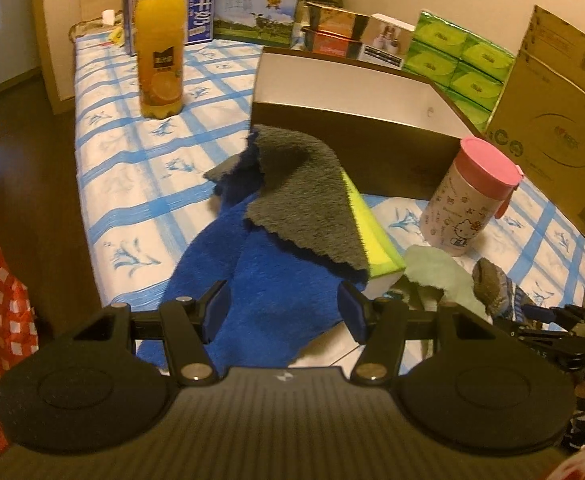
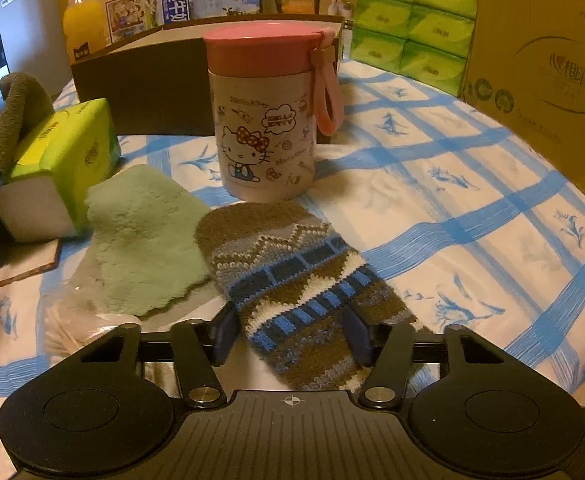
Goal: Organize soft objects
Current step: 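Grasp the striped knit mitten with the right gripper while the left grasps the grey cloth, then lift the mitten toward the brown box with the right gripper while the left lifts the grey cloth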
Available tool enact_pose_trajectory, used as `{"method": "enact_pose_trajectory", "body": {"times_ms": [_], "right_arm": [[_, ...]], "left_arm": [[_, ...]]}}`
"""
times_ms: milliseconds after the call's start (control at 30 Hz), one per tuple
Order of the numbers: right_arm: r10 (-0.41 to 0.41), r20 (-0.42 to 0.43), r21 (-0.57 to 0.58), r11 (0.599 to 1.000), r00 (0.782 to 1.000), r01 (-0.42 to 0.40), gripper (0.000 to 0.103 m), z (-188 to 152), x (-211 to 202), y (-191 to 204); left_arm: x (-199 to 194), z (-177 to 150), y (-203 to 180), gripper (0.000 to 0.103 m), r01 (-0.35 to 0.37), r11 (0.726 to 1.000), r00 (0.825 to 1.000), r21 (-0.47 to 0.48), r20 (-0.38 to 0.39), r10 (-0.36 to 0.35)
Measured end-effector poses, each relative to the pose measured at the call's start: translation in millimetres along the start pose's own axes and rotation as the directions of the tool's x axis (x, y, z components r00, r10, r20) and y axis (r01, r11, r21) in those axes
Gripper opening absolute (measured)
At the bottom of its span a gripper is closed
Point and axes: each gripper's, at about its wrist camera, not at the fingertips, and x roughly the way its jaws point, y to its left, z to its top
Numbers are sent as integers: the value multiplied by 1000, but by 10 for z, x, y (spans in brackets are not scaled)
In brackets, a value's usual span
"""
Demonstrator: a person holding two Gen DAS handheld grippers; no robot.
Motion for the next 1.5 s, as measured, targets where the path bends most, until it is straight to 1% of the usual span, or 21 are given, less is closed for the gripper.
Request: {"method": "enact_pose_trajectory", "body": {"times_ms": [33,67,100,133,367,433,500,633,733,833,867,900,933,967,1000,1067,1167,1267,1333,1400,1500], "right_arm": [[0,5,1,1000,1000,0,44,1,-5,-12],[5,12,5,1000,1000,-5,33,5,-15,-38],[12,19,11,1000,1000,-12,17,15,-24,-60],[18,30,18,1000,999,-19,13,25,-44,-85],[9,93,56,998,996,-14,12,122,-214,-216],[4,103,73,997,995,-12,12,139,-257,-258],[-4,113,97,995,994,-7,12,150,-300,-305],[-9,120,131,991,993,-7,12,162,-347,-385],[-12,128,148,989,992,-7,12,173,-379,-420],[-14,135,158,987,991,-7,12,174,-393,-440],[-14,136,164,986,991,-9,12,175,-399,-444],[-13,136,168,986,991,-10,12,172,-400,-452],[-14,136,173,985,991,-10,12,171,-408,-457],[-16,137,176,984,990,-9,12,167,-415,-461],[-18,138,177,984,990,-7,12,162,-428,-466],[-21,141,181,983,990,-5,12,154,-450,-478],[-23,138,195,981,990,-5,12,147,-455,-507],[-24,136,207,978,990,-5,12,140,-460,-515],[-22,134,215,977,991,-8,12,133,-459,-514],[-18,132,219,976,991,-11,12,134,-456,-509],[-15,125,217,976,992,-12,12,129,-450,-485]], "left_arm": [[18,3,-20,56,3,1000,1000,5,3,-3],[40,10,-40,56,6,1000,1000,7,3,-6],[52,12,-54,57,11,1000,1000,7,4,-11],[69,19,-69,57,18,1000,1000,6,6,-18],[156,85,-154,57,30,999,999,18,16,-30],[169,94,-163,58,31,999,999,19,16,-31],[190,110,-173,61,27,999,1000,16,13,-28],[266,189,-205,62,38,999,999,-9,5,-38],[360,263,-236,64,31,999,1000,-26,6,-31],[514,319,-278,65,-10,1000,1000,-29,-1,10],[580,331,-292,60,-32,999,999,-27,-6,32],[620,331,-289,41,-43,999,999,-27,-8,43],[652,333,-277,29,-47,999,999,-27,-7,47],[659,333,-253,12,-47,998,999,-33,-7,47],[643,334,-202,9,-42,998,999,-52,-3,42],[529,330,-75,7,-35,996,998,-82,39,39],[293,304,136,6,-62,994,992,-91,107,72],[98,251,397,6,-81,989,987,-122,130,96],[37,190,549,6,-112,986,985,-127,120,127],[50,108,643,6,-143,982,984,-126,93,155],[177,-57,735,6,-154,980,987,-126,21,158]]}}
